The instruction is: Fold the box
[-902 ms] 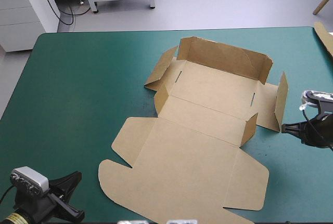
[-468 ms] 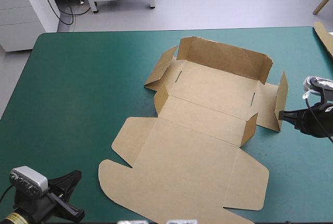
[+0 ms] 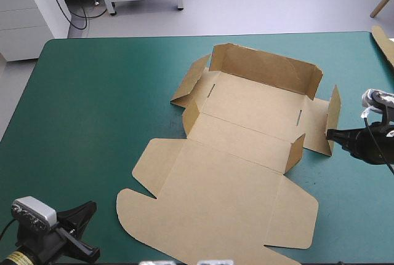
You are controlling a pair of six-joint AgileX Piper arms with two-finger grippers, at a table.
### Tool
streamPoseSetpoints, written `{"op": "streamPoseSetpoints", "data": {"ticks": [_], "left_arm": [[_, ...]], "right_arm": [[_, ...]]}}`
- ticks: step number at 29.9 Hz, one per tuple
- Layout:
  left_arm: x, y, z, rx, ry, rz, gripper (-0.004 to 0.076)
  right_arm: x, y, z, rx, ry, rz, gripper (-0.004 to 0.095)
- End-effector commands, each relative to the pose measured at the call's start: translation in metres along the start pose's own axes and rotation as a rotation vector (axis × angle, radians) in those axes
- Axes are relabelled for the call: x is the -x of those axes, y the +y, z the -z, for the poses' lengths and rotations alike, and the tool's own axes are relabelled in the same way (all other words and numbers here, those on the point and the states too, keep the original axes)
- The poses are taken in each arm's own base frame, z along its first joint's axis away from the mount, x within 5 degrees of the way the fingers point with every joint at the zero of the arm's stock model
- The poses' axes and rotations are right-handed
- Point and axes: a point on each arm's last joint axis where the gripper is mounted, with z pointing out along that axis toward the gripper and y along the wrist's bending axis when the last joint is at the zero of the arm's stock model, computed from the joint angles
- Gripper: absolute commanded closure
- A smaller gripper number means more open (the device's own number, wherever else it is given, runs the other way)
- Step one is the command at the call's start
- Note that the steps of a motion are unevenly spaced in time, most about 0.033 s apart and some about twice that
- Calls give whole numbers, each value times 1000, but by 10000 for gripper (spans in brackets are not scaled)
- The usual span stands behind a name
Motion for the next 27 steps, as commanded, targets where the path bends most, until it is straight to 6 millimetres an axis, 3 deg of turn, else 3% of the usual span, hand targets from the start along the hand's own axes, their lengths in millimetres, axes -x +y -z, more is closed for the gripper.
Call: {"op": "streamPoseSetpoints", "data": {"ticks": [1, 10, 20, 23, 27], "left_arm": [[13, -2, 3, -16, -81, 10, 731], [13, -2, 3, -16, -81, 10, 731], [13, -2, 3, -16, -81, 10, 731], [13, -2, 3, -16, -81, 10, 731], [13, -2, 3, -16, -81, 10, 731]], "right_arm": [[6, 9, 11, 44, -76, 15, 904], [0, 28, 5, -36, -27, 77, 905], [2, 42, -14, 26, 57, 87, 897], [2, 49, -18, 101, 79, 102, 832], [2, 55, -17, 174, 80, 119, 649]]}}
